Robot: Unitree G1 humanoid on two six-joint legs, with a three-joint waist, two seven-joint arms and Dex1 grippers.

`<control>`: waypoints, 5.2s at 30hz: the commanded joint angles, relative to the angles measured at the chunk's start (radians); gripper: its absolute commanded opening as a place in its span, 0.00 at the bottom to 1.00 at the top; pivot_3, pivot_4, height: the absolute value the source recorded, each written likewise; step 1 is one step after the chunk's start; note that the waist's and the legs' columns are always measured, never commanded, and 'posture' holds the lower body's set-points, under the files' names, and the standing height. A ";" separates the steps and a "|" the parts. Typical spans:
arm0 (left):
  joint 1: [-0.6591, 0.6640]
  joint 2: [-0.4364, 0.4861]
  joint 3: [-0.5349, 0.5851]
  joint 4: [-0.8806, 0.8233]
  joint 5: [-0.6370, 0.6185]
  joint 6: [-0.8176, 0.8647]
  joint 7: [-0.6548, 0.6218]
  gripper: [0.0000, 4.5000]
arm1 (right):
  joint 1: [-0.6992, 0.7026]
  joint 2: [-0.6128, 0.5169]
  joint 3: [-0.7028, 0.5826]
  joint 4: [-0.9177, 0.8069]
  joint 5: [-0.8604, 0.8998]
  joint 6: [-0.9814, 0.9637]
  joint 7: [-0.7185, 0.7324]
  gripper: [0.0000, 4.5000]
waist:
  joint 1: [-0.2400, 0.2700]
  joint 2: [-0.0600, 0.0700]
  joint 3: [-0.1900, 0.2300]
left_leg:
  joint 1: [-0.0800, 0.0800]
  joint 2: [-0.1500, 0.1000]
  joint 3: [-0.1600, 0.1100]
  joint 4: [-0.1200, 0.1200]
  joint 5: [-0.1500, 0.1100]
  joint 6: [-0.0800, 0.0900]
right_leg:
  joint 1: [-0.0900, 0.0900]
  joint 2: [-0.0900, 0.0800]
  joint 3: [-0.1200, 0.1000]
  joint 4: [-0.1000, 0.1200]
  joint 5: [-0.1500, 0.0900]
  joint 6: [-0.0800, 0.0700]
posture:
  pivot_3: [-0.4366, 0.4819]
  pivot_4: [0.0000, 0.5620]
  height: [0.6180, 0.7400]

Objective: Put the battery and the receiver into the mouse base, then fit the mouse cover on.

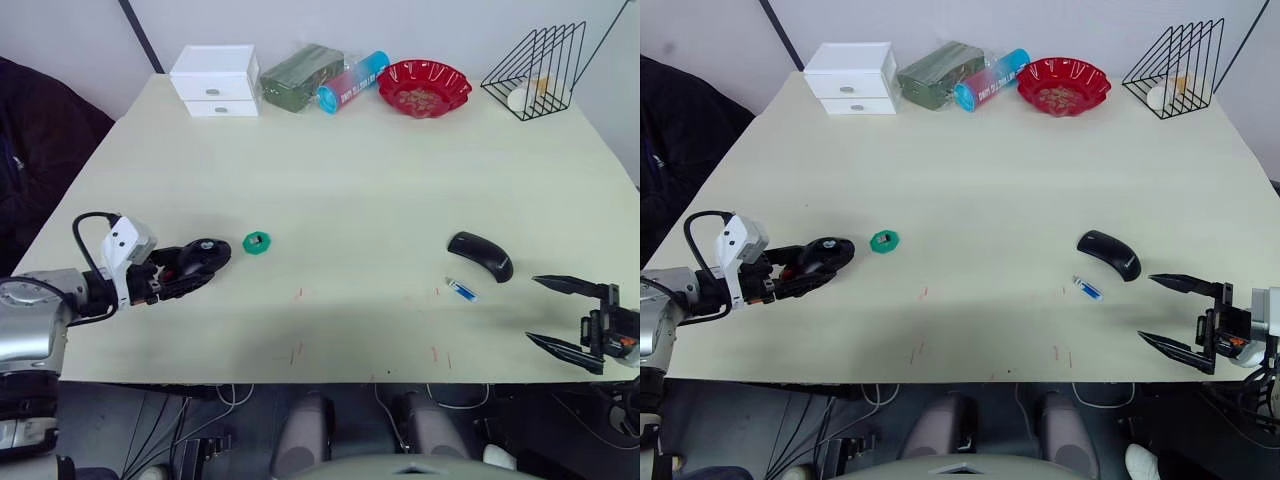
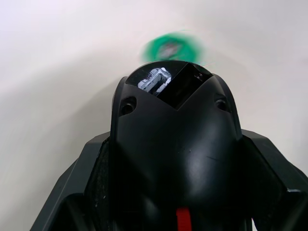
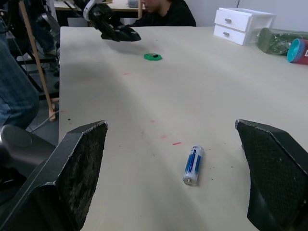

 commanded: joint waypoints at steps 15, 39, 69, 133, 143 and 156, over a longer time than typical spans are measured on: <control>-0.279 -0.141 -0.441 -0.409 0.051 0.117 -0.058 0.65 | -0.014 -0.026 0.015 0.024 0.017 -0.049 0.006 1.00 | 0.002 0.001 0.000 | -0.001 -0.001 -0.001 0.001 0.000 0.000 | 0.000 0.002 0.002 0.000 0.000 0.000 | 0.48 0.27 1.00; -0.356 -0.343 -0.759 -0.526 0.244 0.371 0.145 0.65 | 0.067 -0.033 -0.016 -0.063 0.008 0.016 -0.049 1.00 | 0.000 0.001 0.000 | 0.000 -0.001 -0.002 0.002 0.000 0.000 | 0.000 0.004 0.007 0.000 0.001 0.002 | 0.48 0.27 1.00; -0.344 -0.319 -0.823 -0.457 0.329 0.310 0.095 0.65 | 0.090 0.005 0.260 -0.538 -0.364 0.575 -0.841 1.00 | 0.006 0.002 -0.001 | 0.000 -0.001 0.000 0.002 0.000 0.000 | 0.000 0.005 0.007 -0.001 0.000 0.001 | 0.48 0.27 1.00; -0.366 -0.337 -0.823 -0.388 0.348 0.287 0.080 0.65 | -0.443 0.099 0.441 -0.911 0.137 1.799 -1.258 0.02 | -0.004 0.000 -0.002 | -0.002 -0.001 -0.010 0.002 0.000 0.000 | 0.000 0.005 0.004 -0.001 0.001 0.001 | 0.48 0.27 1.00; -0.364 -0.341 -0.826 -0.389 0.350 0.288 0.081 0.65 | -0.529 0.118 0.446 -0.828 0.341 1.799 -1.419 0.02 | -0.004 0.000 -0.002 | -0.003 -0.001 -0.011 0.002 0.000 0.000 | 0.000 0.005 0.004 -0.002 0.001 0.001 | 0.48 0.27 1.00; -0.363 -0.348 -0.829 -0.386 0.354 0.283 0.085 0.65 | -0.592 0.122 0.492 -0.655 0.690 1.799 -1.803 0.02 | -0.004 0.000 -0.002 | -0.003 -0.001 -0.011 0.002 0.000 0.000 | 0.000 0.005 0.003 -0.002 0.001 0.001 | 0.48 0.27 1.00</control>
